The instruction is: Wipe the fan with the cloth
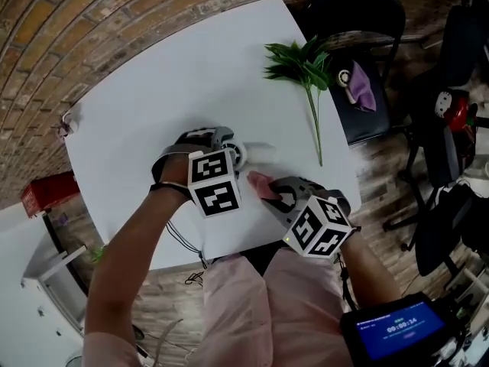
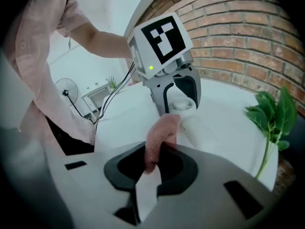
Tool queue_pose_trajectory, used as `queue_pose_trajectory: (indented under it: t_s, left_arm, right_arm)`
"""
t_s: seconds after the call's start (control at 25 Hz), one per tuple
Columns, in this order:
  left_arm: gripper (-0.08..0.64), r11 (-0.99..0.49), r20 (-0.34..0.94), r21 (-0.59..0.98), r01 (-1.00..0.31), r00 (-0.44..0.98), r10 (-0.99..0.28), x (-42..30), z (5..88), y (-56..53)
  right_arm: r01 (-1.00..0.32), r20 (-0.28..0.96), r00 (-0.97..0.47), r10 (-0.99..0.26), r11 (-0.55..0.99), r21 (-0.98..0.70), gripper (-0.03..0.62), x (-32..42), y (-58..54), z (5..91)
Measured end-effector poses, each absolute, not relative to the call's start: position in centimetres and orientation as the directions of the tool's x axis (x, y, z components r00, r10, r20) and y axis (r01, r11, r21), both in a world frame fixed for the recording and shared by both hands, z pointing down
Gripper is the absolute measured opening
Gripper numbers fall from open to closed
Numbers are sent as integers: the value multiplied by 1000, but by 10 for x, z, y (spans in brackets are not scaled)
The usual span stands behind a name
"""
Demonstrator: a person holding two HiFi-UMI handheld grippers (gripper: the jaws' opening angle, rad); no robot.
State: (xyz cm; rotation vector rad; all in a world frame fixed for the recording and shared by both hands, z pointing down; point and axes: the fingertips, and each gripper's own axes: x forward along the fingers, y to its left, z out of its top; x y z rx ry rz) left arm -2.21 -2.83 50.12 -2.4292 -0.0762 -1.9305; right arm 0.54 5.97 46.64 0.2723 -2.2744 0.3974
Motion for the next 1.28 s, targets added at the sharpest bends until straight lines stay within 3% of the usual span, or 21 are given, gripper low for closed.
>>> queue_pose_trajectory:
  t_s: [0.64, 1.28]
  left_arm:
    - [374, -998, 967, 6, 65, 253, 22, -21, 500, -28]
    - [374, -999, 973, 12, 47, 230, 23, -51, 501, -28]
  right_arm:
    - [-726, 834, -479, -274, 658, -201, 44, -23, 8, 492]
    - [-763, 863, -435, -259, 615, -200, 43, 9, 4, 495]
